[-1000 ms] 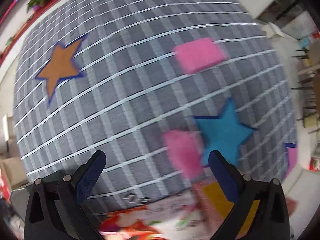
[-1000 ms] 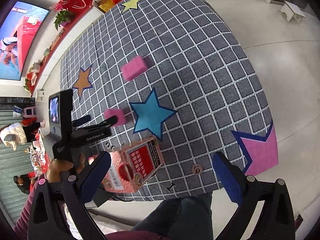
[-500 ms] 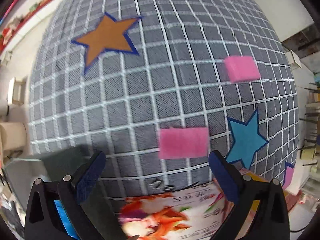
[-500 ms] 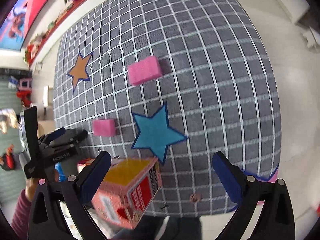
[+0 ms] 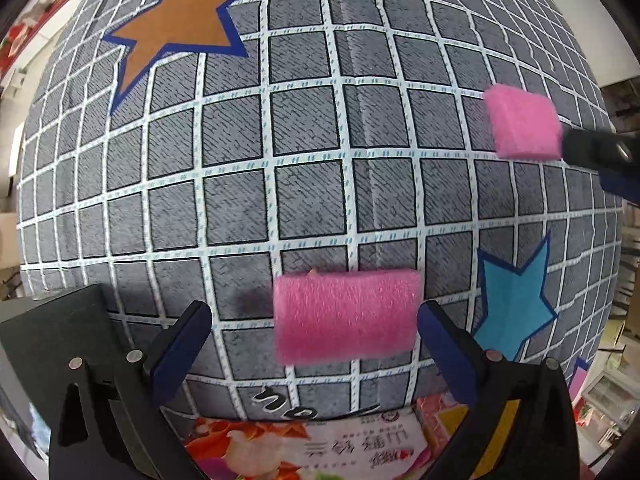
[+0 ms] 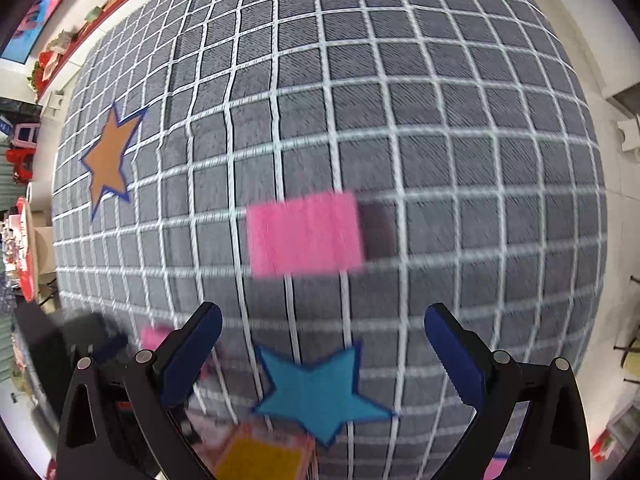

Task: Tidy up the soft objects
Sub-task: 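Grasp a pink foam block with the left tool while the right tool grasps another pink foam block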

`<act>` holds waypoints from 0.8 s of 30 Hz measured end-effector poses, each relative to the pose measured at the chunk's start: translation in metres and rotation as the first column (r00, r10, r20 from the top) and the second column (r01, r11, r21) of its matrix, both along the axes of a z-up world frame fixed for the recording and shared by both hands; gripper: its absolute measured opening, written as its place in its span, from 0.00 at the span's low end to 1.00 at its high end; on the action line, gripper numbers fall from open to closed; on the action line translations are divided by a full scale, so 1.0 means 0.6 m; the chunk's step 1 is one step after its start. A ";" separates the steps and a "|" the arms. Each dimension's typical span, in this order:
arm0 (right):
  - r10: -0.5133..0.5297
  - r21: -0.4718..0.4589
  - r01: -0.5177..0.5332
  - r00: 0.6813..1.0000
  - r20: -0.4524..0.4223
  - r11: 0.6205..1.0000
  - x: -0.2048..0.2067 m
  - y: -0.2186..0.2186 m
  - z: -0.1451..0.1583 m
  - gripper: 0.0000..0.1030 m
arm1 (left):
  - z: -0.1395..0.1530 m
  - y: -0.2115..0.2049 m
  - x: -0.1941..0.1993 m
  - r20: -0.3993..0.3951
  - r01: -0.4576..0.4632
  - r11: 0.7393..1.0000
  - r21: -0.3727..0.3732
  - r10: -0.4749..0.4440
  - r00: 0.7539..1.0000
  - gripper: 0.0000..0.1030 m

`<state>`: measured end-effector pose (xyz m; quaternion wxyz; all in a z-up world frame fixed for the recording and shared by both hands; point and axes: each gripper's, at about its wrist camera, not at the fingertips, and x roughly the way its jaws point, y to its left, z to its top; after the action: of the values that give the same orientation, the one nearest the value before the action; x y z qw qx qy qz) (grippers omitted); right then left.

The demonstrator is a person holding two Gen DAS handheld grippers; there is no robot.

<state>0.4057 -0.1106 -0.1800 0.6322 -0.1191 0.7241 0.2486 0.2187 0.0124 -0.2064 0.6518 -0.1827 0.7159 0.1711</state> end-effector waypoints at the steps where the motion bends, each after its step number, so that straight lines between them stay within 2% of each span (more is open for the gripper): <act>1: 0.000 -0.003 0.000 1.000 0.009 1.000 0.005 0.009 -0.008 0.99 | -0.010 0.002 -0.005 -0.004 -0.004 1.000 0.004 0.004 1.000 1.00; 7: 0.015 -0.056 -0.015 1.000 0.003 0.998 0.021 0.037 -0.068 0.99 | -0.072 0.011 0.007 -0.021 -0.026 1.000 0.000 0.026 0.999 1.00; 12: 0.079 -0.116 -0.070 0.994 0.075 0.991 0.021 0.056 -0.074 1.00 | -0.110 0.007 0.031 -0.011 -0.001 1.000 0.008 0.001 1.000 1.00; 14: 0.094 -0.134 -0.082 0.992 0.090 0.988 0.020 0.064 -0.076 1.00 | -0.114 0.007 0.045 -0.014 -0.009 1.000 0.006 0.009 1.000 1.00; 20: 0.084 -0.134 -0.073 0.993 0.084 0.988 0.015 0.080 -0.084 1.00 | -0.083 0.002 0.059 -0.020 -0.022 1.000 0.005 0.022 1.000 1.00; 24: 0.124 -0.146 -0.114 0.991 0.059 0.983 0.021 0.094 -0.095 1.00 | -0.066 0.005 0.055 -0.038 -0.036 0.999 -0.001 0.036 0.999 1.00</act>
<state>0.4183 -0.0540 -0.2369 0.6302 -0.2152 0.7098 0.2297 0.2518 0.0153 -0.2463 0.6346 -0.1928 0.7249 0.1859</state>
